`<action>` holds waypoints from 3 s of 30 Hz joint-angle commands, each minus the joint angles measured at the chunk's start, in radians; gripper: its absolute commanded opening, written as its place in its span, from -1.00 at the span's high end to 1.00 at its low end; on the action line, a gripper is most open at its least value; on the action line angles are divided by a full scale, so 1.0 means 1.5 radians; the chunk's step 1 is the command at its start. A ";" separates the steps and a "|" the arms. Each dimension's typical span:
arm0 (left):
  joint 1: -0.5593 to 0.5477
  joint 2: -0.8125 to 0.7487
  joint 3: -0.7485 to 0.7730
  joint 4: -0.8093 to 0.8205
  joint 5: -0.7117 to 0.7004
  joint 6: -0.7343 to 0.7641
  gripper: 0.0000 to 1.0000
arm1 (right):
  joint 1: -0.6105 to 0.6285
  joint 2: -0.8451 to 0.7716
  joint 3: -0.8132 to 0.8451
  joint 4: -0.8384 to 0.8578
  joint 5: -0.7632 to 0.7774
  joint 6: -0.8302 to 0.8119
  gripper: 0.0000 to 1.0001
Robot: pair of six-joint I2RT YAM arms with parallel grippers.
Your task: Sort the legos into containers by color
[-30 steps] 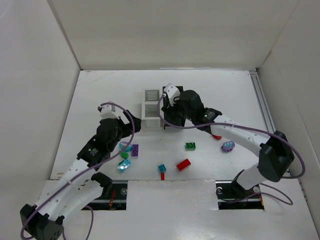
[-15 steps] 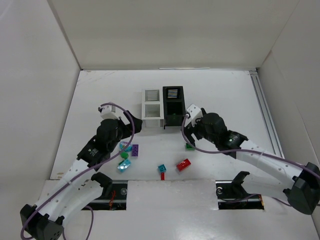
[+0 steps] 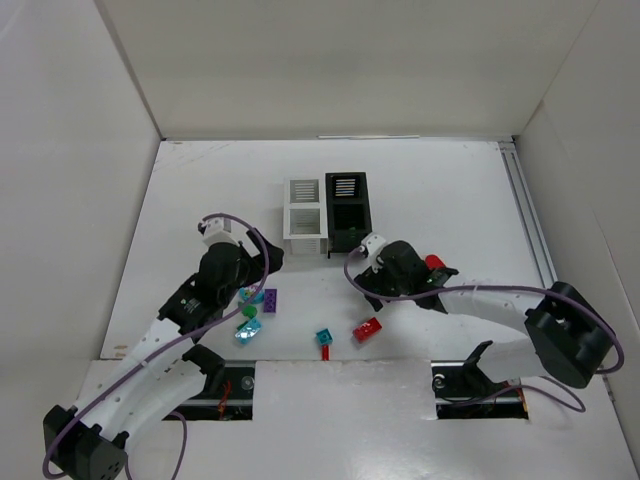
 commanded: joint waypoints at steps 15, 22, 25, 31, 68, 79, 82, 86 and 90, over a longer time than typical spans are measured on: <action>-0.004 -0.028 -0.005 -0.032 -0.028 -0.021 -1.00 | 0.010 -0.036 -0.059 0.016 0.046 0.134 -0.42; -0.004 -0.028 -0.005 -0.047 -0.021 -0.051 -1.00 | 0.016 -0.097 -0.059 -0.019 0.074 0.124 0.19; -0.004 -0.028 -0.005 -0.055 -0.021 -0.057 -1.00 | 0.016 -0.121 -0.027 -0.019 0.068 0.078 0.24; -0.004 -0.021 -0.005 -0.094 -0.028 -0.095 -1.00 | 0.016 -0.146 0.092 -0.019 0.062 -0.031 0.24; -0.004 0.028 -0.055 -0.276 -0.026 -0.408 -0.19 | 0.004 -0.049 0.255 -0.042 0.157 -0.085 -0.98; -0.004 0.152 -0.007 -0.317 -0.054 -0.470 0.06 | -0.034 -0.059 0.193 -0.056 0.096 -0.063 -0.98; -0.004 0.152 -0.007 -0.317 -0.054 -0.476 0.12 | -0.047 -0.051 0.187 -0.048 0.075 -0.063 -0.98; -0.004 0.140 -0.019 -0.308 -0.073 -0.497 0.14 | -0.060 -0.036 0.187 -0.048 0.039 -0.070 -0.98; -0.004 0.147 -0.019 -0.308 -0.080 -0.497 -0.02 | -0.085 -0.042 0.175 -0.048 0.023 -0.076 -0.98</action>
